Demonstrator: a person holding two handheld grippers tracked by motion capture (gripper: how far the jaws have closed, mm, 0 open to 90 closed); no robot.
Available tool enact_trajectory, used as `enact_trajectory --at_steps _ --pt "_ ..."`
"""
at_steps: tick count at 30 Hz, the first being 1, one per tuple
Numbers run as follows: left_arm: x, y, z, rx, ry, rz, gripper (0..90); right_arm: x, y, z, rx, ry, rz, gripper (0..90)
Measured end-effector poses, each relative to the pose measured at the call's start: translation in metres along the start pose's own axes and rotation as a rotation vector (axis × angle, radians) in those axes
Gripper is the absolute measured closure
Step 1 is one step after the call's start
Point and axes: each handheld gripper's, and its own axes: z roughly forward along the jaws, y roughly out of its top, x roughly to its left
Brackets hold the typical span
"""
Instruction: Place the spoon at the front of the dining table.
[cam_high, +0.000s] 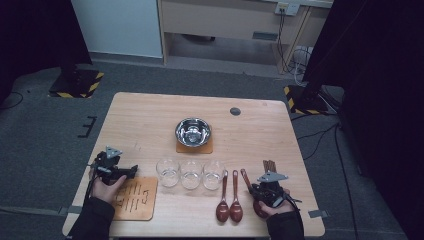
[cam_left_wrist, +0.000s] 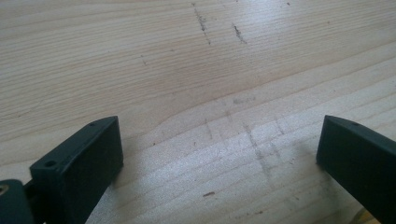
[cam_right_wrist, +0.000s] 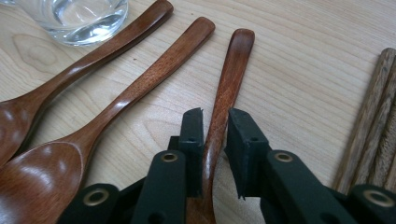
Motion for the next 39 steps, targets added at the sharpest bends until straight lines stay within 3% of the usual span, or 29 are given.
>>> enact_trajectory --at_steps 5,12,39 --pt "0.0 0.0 0.0 0.0 0.0 0.0 0.0 0.001 -0.002 -0.007 -0.02 0.0 0.014 71.5" --pt "0.0 0.0 0.0 0.0 0.0 0.0 0.0 0.002 -0.012 -0.01 -0.008 0.0 0.038 73.1" --pt "0.0 0.0 0.0 0.001 -0.001 0.001 0.0 0.008 -0.013 -0.003 -0.003 -0.042 0.043 79.1"
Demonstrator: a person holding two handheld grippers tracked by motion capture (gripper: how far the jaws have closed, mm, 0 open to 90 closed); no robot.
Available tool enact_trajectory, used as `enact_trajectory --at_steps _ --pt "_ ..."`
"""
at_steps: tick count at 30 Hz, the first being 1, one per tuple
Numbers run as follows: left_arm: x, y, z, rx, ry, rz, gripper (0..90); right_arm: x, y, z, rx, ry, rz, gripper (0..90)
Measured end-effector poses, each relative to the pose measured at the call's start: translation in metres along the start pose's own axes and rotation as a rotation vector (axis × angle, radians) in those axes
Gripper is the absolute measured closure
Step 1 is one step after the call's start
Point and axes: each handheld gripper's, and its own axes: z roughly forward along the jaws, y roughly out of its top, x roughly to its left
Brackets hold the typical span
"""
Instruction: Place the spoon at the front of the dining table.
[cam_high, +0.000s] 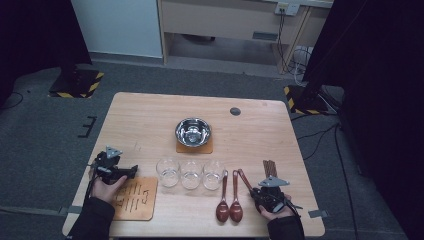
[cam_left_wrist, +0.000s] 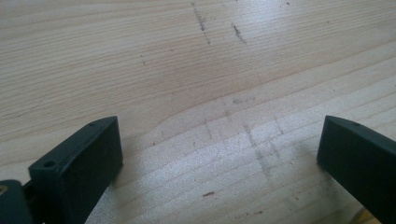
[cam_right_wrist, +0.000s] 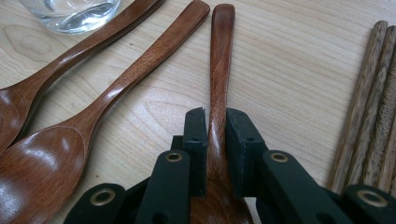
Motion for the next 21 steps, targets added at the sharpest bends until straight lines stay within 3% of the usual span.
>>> enact_trajectory --at_steps 21 --pt "0.0 0.0 0.0 0.0 0.001 0.0 0.0 -0.0049 0.0037 -0.0068 -0.025 0.005 0.031 80.7"
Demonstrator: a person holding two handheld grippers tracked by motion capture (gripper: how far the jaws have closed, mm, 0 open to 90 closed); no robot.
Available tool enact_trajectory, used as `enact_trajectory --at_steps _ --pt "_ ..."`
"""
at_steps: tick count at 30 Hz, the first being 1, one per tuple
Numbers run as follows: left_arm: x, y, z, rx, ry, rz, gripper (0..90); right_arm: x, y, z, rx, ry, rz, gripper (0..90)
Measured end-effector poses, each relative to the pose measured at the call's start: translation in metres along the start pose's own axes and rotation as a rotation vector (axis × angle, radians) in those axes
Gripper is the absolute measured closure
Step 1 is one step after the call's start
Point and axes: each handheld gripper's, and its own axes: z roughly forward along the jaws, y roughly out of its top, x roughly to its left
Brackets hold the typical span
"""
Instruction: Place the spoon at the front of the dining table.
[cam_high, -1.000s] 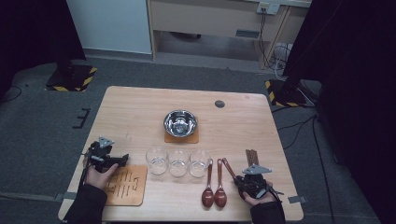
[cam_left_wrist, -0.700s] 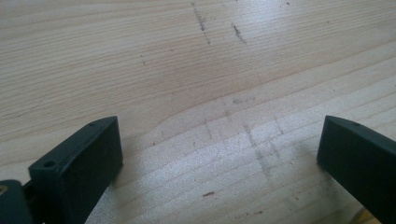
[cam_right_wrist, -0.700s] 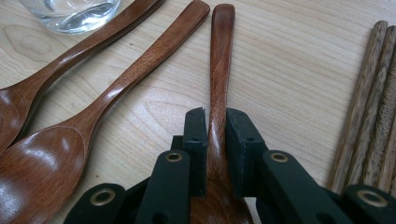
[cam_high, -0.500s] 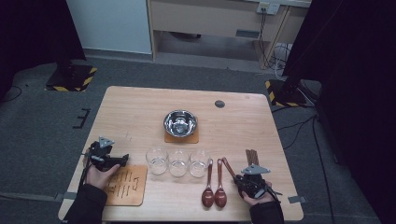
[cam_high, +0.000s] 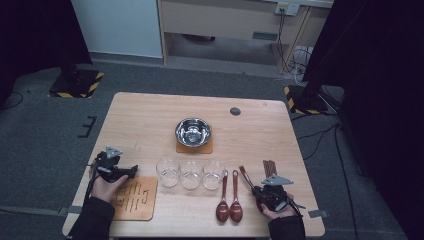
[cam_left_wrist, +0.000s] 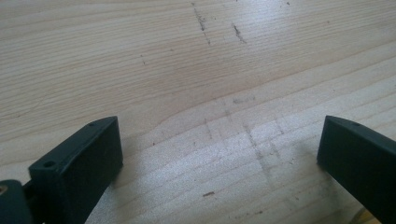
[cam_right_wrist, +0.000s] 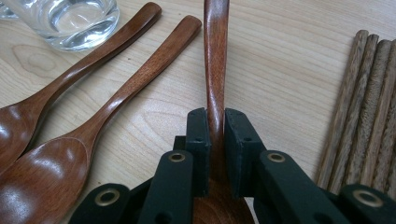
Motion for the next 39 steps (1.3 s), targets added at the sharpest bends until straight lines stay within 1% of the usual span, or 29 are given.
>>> enact_trajectory --at_steps 7,13,19,22,25,29,33,39 --pt "0.0 0.0 0.0 -0.003 0.002 -0.004 0.6 0.0 0.0 0.003 0.012 -0.001 -0.008 80.8" --pt "0.0 -0.001 -0.001 -0.013 0.001 -0.006 3.5 -0.001 0.002 -0.004 -0.014 -0.003 -0.001 80.9" --pt "0.001 -0.001 -0.003 -0.03 -0.002 -0.005 10.2 -0.002 0.003 -0.009 -0.033 -0.003 0.004 81.0" --pt "0.002 -0.002 -0.004 -0.036 0.0 -0.007 13.6 -0.003 0.005 -0.013 -0.052 -0.006 0.002 81.0" --pt "0.004 -0.002 -0.005 -0.041 -0.008 -0.018 15.9 -0.004 0.007 -0.018 -0.069 -0.007 0.009 81.0" --pt "0.004 -0.001 -0.008 -0.067 -0.026 -0.039 18.4 -0.006 0.008 -0.021 -0.085 -0.012 0.012 81.0" --pt "0.003 0.001 -0.013 -0.09 -0.033 -0.037 19.7 -0.006 0.01 -0.025 -0.103 -0.017 0.015 81.1" --pt "-0.001 0.007 -0.022 -0.139 -0.059 -0.032 21.3 -0.006 0.012 -0.027 -0.125 -0.026 0.011 81.1"
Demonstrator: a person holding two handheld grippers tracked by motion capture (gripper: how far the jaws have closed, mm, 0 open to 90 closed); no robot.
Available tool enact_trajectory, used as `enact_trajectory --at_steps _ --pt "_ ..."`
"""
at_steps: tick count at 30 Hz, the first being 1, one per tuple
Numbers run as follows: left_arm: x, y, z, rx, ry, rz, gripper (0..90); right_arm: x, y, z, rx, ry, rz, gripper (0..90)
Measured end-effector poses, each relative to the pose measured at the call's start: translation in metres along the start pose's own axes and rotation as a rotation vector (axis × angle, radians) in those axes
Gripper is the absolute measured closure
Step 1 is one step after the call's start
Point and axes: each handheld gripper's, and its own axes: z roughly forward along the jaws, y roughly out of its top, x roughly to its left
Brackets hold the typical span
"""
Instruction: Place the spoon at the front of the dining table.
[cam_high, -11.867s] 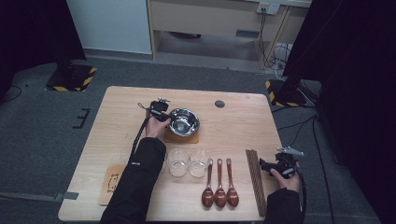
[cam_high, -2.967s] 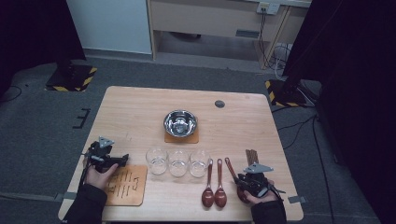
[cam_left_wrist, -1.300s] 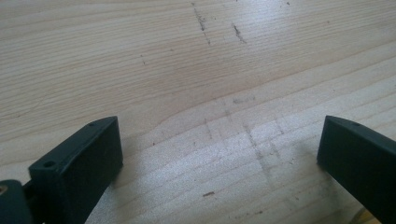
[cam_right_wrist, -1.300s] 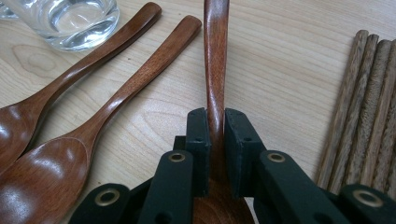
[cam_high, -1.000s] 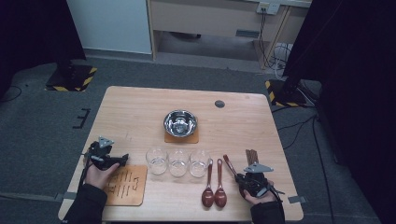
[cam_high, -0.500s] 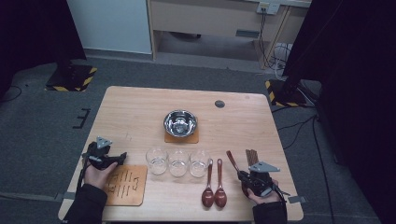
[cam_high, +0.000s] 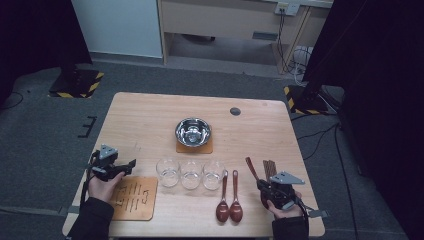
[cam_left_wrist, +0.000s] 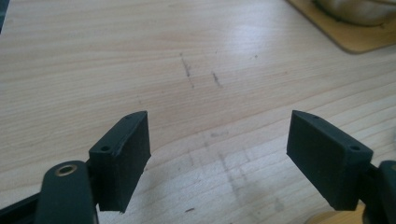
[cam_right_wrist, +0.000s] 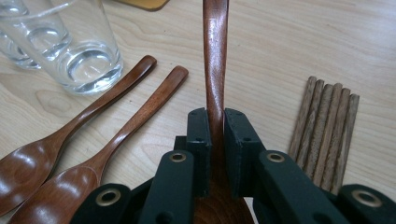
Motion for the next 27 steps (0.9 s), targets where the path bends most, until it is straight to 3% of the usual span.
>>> enact_trajectory --at_steps 4,5,9,17,27 --pt "-0.004 0.005 -0.005 -0.022 -0.022 -0.002 21.9 0.0 0.002 -0.001 -0.012 -0.003 -0.001 81.1" --pt "-0.002 0.007 -0.004 -0.047 -0.021 0.029 22.1 0.0 0.002 -0.002 -0.016 -0.004 0.0 81.1" --pt "-0.008 0.01 -0.01 -0.048 -0.038 -0.002 22.4 -0.001 0.004 -0.004 -0.029 -0.006 0.001 81.1" --pt "-0.016 0.017 -0.015 -0.062 -0.066 0.006 23.6 -0.001 0.006 -0.006 -0.042 -0.01 0.008 81.1" --pt "-0.029 0.03 -0.029 -0.115 -0.103 0.029 25.0 -0.001 0.009 -0.007 -0.062 -0.015 0.007 81.2"
